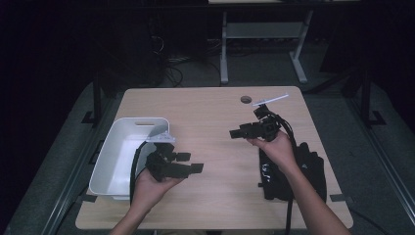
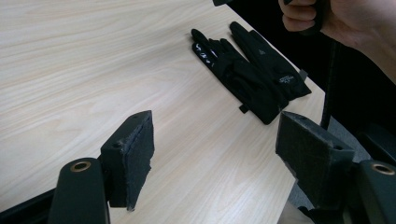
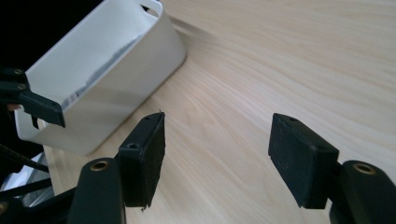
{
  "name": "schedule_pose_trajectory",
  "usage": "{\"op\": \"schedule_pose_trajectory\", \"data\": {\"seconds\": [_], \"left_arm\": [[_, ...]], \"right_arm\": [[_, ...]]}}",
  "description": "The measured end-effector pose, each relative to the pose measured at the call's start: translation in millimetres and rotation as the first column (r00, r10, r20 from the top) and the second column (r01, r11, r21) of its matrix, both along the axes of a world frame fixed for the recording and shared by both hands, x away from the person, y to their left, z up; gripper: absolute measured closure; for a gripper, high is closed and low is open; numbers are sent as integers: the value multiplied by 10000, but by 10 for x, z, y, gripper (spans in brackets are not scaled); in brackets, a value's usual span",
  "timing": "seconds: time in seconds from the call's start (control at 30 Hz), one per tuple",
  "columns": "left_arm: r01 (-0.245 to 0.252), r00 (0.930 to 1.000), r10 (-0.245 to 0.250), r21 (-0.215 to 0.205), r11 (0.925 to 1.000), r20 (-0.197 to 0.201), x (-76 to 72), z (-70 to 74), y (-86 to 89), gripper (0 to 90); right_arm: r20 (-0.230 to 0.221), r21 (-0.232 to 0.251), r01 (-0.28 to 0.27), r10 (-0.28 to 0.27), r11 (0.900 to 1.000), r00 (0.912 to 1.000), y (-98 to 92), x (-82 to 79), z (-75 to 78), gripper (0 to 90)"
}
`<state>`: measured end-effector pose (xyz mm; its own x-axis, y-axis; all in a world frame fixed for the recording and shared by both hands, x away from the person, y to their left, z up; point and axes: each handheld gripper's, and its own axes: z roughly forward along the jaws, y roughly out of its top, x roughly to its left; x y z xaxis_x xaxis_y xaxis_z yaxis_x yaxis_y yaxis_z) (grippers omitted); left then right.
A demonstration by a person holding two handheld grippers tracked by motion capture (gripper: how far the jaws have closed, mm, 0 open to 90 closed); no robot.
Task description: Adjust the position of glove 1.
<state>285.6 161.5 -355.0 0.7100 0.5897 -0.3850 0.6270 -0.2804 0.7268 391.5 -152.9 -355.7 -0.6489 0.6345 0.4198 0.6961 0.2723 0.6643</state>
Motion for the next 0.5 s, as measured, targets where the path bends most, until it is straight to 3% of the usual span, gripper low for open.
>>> {"op": "schedule_pose_trajectory", "data": {"seconds": [0.5], "left_arm": [[452,9990,-453,125,9989,46,-20,-112,-297,272]], "right_arm": [[14,-239,502,-502,9985,9987,-395,-167,-150,354]]}}
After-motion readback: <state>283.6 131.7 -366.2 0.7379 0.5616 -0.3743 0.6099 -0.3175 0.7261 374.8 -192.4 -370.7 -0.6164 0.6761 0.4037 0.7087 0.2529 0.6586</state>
